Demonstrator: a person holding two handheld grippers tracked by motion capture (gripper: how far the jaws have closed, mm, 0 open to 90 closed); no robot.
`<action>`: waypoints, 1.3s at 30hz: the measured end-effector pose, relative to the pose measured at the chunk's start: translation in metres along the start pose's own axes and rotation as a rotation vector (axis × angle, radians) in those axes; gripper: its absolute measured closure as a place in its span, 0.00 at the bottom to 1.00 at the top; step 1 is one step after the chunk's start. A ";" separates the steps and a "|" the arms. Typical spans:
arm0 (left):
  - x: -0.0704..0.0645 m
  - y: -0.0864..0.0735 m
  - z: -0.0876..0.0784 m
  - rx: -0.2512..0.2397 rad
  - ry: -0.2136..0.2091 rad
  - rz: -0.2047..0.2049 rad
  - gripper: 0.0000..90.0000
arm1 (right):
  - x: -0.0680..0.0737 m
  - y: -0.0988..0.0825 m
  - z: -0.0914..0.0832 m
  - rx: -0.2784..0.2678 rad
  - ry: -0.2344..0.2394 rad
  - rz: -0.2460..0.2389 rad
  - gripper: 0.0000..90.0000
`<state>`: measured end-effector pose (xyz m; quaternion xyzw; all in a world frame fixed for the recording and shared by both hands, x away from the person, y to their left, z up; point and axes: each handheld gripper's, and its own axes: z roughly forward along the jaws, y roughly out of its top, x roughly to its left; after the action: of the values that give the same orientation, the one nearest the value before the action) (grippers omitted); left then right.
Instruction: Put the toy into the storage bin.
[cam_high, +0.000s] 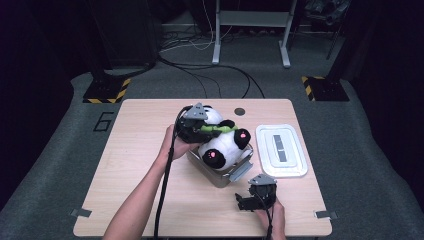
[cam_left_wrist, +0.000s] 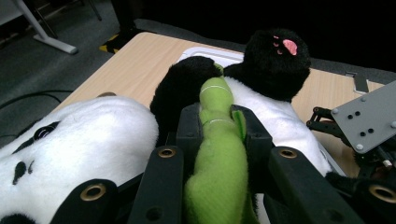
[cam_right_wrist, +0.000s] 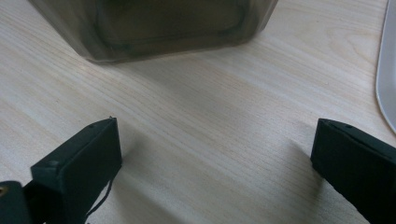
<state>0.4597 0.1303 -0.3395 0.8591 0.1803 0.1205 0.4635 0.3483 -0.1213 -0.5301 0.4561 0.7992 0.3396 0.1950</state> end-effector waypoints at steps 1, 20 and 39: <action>0.000 0.000 0.001 0.004 -0.001 -0.002 0.83 | 0.000 0.000 0.000 0.000 0.000 0.001 0.01; -0.007 -0.007 -0.007 -0.002 0.080 -0.033 0.27 | 0.000 0.000 0.000 0.001 0.001 -0.004 0.01; 0.024 -0.042 0.006 0.088 0.106 -0.150 0.18 | 0.000 0.000 0.000 0.001 0.001 -0.005 0.01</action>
<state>0.4757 0.1574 -0.3769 0.8553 0.2735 0.1229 0.4226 0.3481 -0.1216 -0.5301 0.4539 0.8005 0.3391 0.1952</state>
